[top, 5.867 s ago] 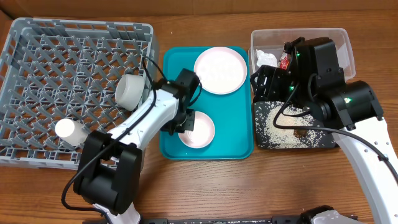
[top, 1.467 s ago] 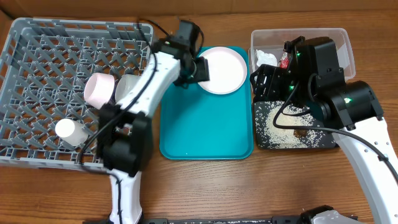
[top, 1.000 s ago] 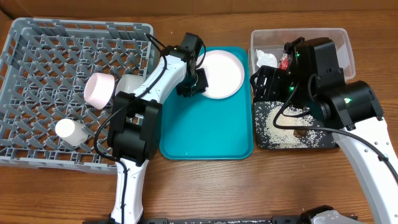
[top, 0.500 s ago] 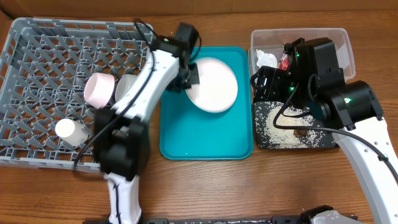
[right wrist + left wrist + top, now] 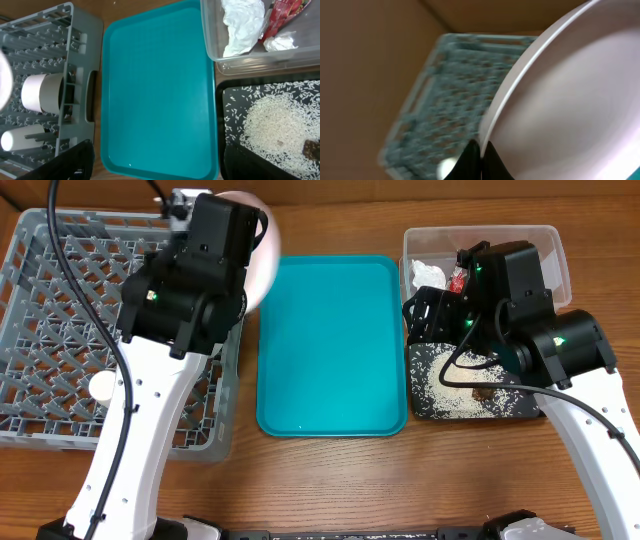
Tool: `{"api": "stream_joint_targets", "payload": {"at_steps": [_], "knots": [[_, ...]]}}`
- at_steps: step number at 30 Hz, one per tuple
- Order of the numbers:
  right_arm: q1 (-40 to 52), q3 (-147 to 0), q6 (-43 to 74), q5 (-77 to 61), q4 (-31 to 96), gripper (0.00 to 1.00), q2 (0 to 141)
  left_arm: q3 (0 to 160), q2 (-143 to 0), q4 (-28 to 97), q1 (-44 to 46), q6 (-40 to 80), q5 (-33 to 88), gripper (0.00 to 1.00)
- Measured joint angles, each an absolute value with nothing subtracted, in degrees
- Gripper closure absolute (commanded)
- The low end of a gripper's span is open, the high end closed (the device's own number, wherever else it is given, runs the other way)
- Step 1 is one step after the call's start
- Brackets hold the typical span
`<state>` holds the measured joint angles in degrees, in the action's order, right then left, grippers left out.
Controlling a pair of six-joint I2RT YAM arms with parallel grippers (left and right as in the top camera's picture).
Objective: Sort waste into correct bins and load items into the dishwasher
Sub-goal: 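Lift the white plate and stand it upright in the dish rack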
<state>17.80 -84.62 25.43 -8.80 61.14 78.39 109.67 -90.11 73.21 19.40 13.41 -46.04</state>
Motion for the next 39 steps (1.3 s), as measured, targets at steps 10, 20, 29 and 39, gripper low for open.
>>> {"api": "stream_joint_targets", "payload": {"at_steps": [10,20,29,39], "knots": [[17.82,-84.62,25.43,-8.82,61.14,0.16,78.39,108.90,-90.76,69.97,5.58,10.61,-65.49,0.96],[17.80,-84.62,25.41,-8.80,61.10,0.16,78.39,108.57,-97.43,68.10,-7.05,8.69,-65.82,0.96],[17.80,-84.62,25.43,-8.80,61.14,0.16,78.39,108.20,-107.13,56.93,-11.00,1.43,-64.88,0.96],[17.82,-84.62,25.43,-8.80,60.97,0.16,78.39,108.07,-116.66,55.64,-10.98,-2.15,-61.78,0.95]]}}
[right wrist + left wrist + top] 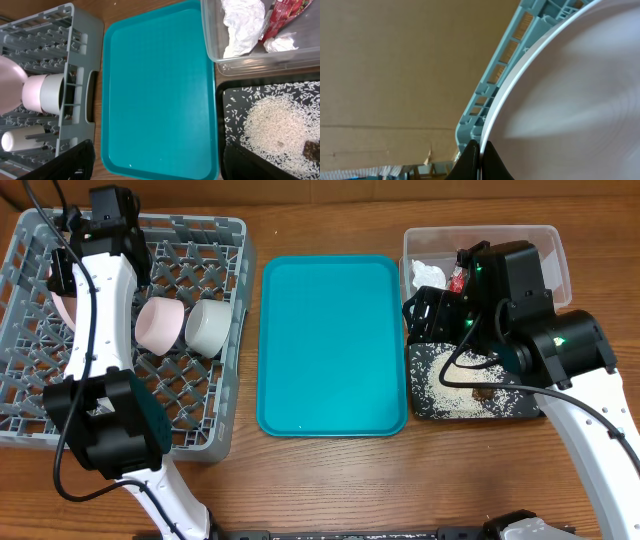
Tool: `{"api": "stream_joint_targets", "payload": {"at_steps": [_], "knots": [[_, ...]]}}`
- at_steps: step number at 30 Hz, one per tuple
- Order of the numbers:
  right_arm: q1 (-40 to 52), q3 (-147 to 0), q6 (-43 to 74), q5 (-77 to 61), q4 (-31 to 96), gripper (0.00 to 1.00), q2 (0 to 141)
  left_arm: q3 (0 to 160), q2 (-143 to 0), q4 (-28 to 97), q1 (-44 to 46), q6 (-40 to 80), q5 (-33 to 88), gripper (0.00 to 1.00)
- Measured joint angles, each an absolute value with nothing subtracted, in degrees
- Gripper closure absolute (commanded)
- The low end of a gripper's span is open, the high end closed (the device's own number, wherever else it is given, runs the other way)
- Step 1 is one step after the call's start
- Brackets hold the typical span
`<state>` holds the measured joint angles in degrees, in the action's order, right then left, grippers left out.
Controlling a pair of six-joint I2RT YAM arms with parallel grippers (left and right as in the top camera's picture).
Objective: Sort waste into correct bins and load items into the dishwasher
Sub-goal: 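Lift the white plate and stand it upright in the dish rack, then release the plate and pull the left gripper back from the rack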
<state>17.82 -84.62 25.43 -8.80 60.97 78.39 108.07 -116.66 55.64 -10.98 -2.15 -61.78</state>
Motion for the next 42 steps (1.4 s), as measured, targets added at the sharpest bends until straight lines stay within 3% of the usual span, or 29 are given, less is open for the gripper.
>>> {"api": "stream_joint_targets", "payload": {"at_steps": [1,2,4,5,6,7,12,18,20,26,32,42], "knots": [[17.82,-84.62,25.43,-8.82,60.95,0.17,78.39,108.07,-116.92,55.66,-10.98,-2.22,-61.49,0.91],[17.82,-84.62,25.41,-8.80,60.93,0.17,78.39,108.07,-117.03,55.66,-10.98,-2.37,-61.45,0.80],[17.80,-84.62,25.43,-8.80,60.90,0.17,78.39,108.07,-117.03,55.79,-10.98,-2.74,-61.19,0.48],[17.80,-84.62,25.41,-8.80,60.93,0.17,78.39,108.07,-117.03,56.27,-10.98,-2.66,-60.99,0.20],[17.82,-84.62,25.43,-8.80,60.90,0.17,78.39,108.07,-117.01,57.04,-10.87,-2.33,-60.53,0.03],[17.80,-84.62,25.41,-8.80,60.93,0.17,78.39,108.07,-117.01,57.76,-10.83,-1.91,-59.81,0.00],[17.82,-84.62,25.43,-8.80,60.86,0.16,78.39,107.81,-113.30,59.20,-8.86,0.25,-51.16,0.00],[17.80,-84.62,24.69,-8.82,60.58,0.16,78.39,107.59,-97.23,61.91,-4.21,1.17,-36.32,0.00],[17.80,-84.62,23.90,-8.80,60.38,0.09,78.39,107.66,-89.67,64.23,-1.76,1.41,-29.95,0.00],[18.04,-84.53,21.85,-8.84,59.94,0.02,74.41,108.25,-76.03,78.02,4.82,4.40,-17.74,0.00],[18.04,-84.55,20.08,-9.04,58.76,0.00,61.47,108.25,-68.45,87.72,5.39,8.78,-11.31,0.00],[18.04,-84.60,20.14,-9.19,59.22,0.00,57.19,108.25,-67.09,87.07,5.41,16.86,3.07,0.00]]}}
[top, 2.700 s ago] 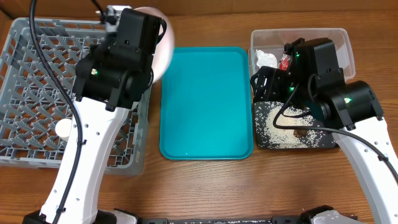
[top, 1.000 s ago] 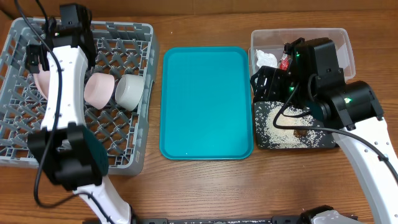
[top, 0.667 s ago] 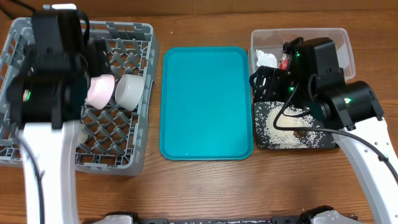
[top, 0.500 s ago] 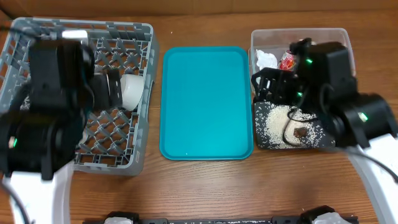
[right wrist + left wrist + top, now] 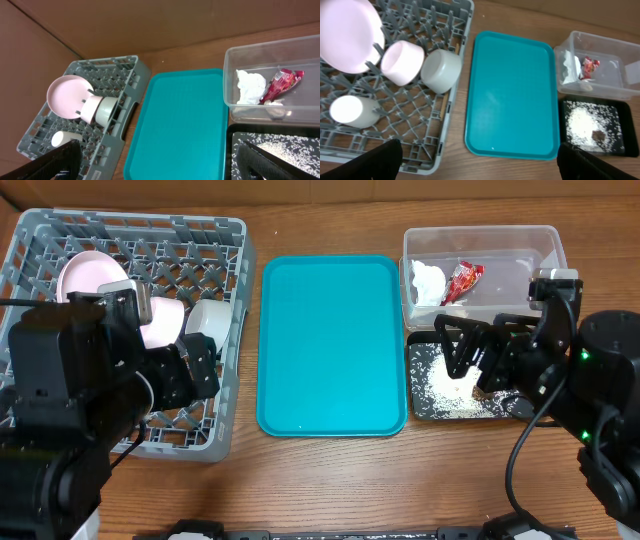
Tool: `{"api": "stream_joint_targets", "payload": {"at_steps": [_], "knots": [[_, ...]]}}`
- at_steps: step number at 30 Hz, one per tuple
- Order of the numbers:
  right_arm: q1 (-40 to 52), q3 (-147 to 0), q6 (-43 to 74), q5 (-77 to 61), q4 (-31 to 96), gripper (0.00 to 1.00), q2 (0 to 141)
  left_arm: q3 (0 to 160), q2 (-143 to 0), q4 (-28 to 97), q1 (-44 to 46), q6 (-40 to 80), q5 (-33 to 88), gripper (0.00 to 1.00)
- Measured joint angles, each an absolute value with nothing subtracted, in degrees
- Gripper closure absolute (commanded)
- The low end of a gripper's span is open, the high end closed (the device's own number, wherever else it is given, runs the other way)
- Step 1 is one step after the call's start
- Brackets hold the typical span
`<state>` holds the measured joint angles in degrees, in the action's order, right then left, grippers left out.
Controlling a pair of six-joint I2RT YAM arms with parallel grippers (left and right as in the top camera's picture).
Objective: Sort waste into correct bins and load items into the dishwasher
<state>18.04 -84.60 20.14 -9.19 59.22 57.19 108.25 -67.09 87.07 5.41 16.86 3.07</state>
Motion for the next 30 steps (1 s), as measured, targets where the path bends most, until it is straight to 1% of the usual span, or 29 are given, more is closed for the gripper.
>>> {"api": "stream_joint_targets", "payload": {"at_steps": [10,13,16,21,26,27,30], "knots": [[18.04,-84.60,19.62,-7.97,59.92,0.00,59.48,108.25,-70.02,87.07,5.41,18.09,4.95,0.00],[18.04,-84.44,18.52,-3.77,56.88,0.00,59.31,108.25,-71.18,87.07,5.41,18.09,4.99,0.00],[18.02,-81.32,15.62,0.43,49.89,0.00,57.04,108.25,-72.27,87.07,5.41,18.09,4.99,0.00],[15.38,-65.78,11.70,3.70,34.83,0.00,48.36,108.25,-74.28,87.11,5.41,18.09,5.19,0.00],[13.47,-48.64,10.37,5.21,30.63,0.00,37.78,108.22,-76.60,87.11,5.41,18.09,5.39,0.00],[13.50,-43.86,10.22,5.80,30.15,0.00,33.54,108.22,-77.08,87.05,5.41,18.09,5.39,0.00],[13.15,-35.97,9.98,7.14,27.68,0.00,23.94,108.22,-78.85,87.09,5.41,18.09,5.41,0.00]]}}
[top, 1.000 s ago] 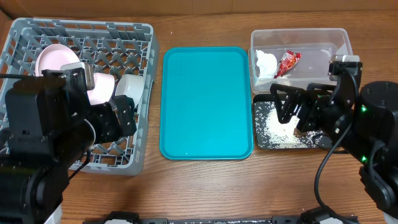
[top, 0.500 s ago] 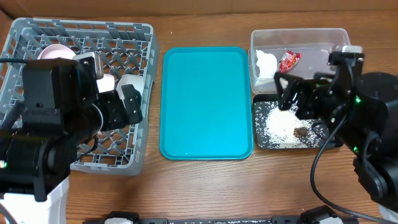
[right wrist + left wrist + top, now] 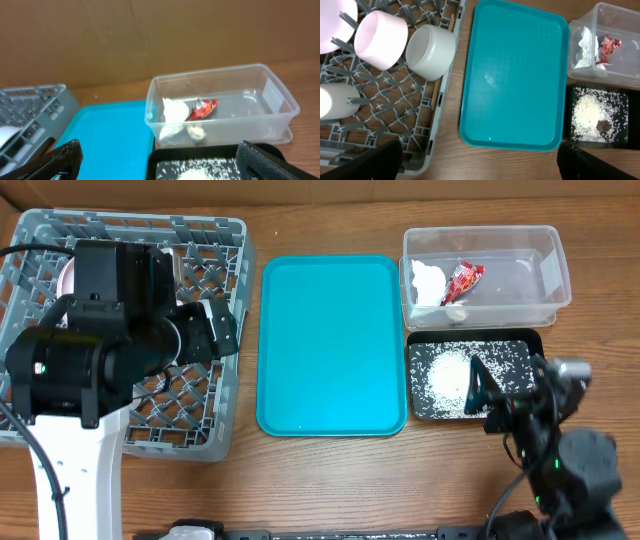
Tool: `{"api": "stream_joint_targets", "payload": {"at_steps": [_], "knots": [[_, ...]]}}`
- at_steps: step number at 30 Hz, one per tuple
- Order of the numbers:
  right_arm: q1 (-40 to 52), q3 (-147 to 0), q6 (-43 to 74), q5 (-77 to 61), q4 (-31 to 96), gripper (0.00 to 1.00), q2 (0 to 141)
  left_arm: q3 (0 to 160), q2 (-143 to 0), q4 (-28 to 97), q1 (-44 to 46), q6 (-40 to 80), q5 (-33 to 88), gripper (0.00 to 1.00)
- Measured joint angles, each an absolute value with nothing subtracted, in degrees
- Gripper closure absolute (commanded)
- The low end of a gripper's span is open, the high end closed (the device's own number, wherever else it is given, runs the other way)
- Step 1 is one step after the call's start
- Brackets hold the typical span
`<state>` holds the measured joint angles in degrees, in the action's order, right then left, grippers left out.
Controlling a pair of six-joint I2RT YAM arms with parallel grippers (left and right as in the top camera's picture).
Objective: Sort waste into correct bins and load items into the dishwasher
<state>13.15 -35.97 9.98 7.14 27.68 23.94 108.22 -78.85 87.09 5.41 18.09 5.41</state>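
Note:
The grey dish rack (image 3: 130, 222) holds a pink plate (image 3: 334, 22) standing at its back left, a pink cup (image 3: 379, 32), a white cup (image 3: 431, 52) and a white tumbler (image 3: 335, 102). My left gripper (image 3: 480, 167) hangs open and empty above the rack's right side. The teal tray (image 3: 330, 345) is bare. A clear bin (image 3: 545, 275) holds white tissue (image 3: 428, 280) and a red wrapper (image 3: 466, 279). A black bin (image 3: 520, 345) holds rice (image 3: 450, 375). My right gripper (image 3: 162, 167) is open and empty, low at the front right, facing the bins.
The rack fills the left of the wooden table (image 3: 330, 480), the tray lies in the middle and the two bins stand at the right. A cardboard wall (image 3: 150, 35) rises behind them. My left arm (image 3: 100, 360) covers much of the rack in the overhead view.
My right arm has drawn back to the table's front right, and its camera now looks low across the bins. My left arm has shifted over the rack. Both grippers remain open.
My left gripper held the pink plate at the rack's back right while my right gripper hovered open over the bins. Then the plate was at the rack's far left, still gripped. Then it stood in the rack with the gripper open. Now both arms are withdrawn.

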Motion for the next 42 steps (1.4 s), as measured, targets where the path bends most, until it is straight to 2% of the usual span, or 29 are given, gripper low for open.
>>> {"api": "stream_joint_targets", "payload": {"at_steps": [8,14,16,42], "knots": [[10.46,-17.30,9.72,8.43,19.62,0.00,5.10,108.22,-83.29,87.07,5.45,18.09,5.41,0.00],[10.48,-3.95,9.61,8.40,2.96,0.00,0.86,108.20,-86.21,87.05,5.54,18.09,5.41,0.00],[10.48,-1.54,9.61,8.38,1.37,0.00,0.80,108.18,-87.11,87.09,5.54,18.09,5.41,0.00],[10.52,-1.04,9.58,8.38,4.03,0.00,0.73,108.18,-92.71,87.02,5.61,18.09,5.37,0.00]]}}
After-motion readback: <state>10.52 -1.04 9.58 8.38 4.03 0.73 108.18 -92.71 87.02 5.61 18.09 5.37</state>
